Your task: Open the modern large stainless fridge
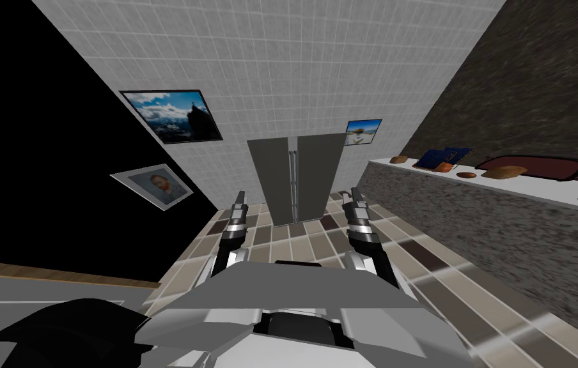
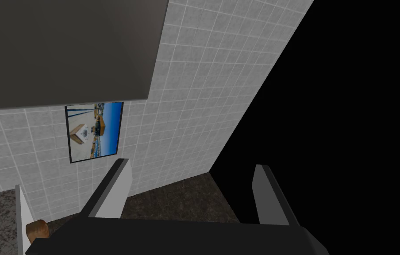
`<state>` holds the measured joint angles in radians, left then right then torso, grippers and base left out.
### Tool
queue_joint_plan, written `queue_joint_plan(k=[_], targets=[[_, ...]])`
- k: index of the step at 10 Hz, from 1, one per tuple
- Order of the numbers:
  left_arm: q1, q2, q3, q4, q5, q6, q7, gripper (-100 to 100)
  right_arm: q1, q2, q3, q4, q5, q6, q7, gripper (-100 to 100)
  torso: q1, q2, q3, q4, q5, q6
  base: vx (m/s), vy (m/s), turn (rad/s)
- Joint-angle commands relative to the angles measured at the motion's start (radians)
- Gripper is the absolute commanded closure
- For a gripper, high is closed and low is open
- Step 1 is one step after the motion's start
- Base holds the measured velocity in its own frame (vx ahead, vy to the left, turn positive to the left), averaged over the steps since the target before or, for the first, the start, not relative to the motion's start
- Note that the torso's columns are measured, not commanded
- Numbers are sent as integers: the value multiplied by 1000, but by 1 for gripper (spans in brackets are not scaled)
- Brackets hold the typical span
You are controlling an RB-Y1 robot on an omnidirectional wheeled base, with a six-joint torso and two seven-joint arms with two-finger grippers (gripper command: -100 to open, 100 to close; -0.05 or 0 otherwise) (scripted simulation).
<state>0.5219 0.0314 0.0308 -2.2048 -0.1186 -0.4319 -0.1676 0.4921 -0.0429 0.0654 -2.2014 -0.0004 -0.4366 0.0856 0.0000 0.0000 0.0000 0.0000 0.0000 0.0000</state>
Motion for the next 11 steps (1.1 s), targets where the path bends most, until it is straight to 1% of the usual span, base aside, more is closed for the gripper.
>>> queue_joint_plan(k=[1, 3, 9, 10, 11], targets=[[0, 0, 0, 0, 0, 0, 0, 0, 0, 0, 0, 0, 0, 0, 0, 0, 0, 40, -82, 41, 0, 0, 0, 0, 0], [0, 0, 0, 0, 0, 0, 0, 0, 0, 0, 0, 0, 0, 0, 0, 0, 0, 175, -351, 176, 0, 0, 0, 0, 0], [0, 0, 0, 0, 0, 0, 0, 0, 0, 0, 0, 0, 0, 0, 0, 0, 0, 618, -1234, 617, 0, 0, 0, 0, 0], [-15, 29, -2, 7, 9, 11, -4, -100, 0, 0, 0, 0, 0, 0, 0, 0, 0, 691, -1382, 691, 0, 0, 14, -7, 2], [-30, 50, -4, 13, 18, 23, -7, -100, 0, 0, 0, 0, 0, 0, 0, 0, 0, 725, -1451, 724, 0, 0, 19, -14, 3]])
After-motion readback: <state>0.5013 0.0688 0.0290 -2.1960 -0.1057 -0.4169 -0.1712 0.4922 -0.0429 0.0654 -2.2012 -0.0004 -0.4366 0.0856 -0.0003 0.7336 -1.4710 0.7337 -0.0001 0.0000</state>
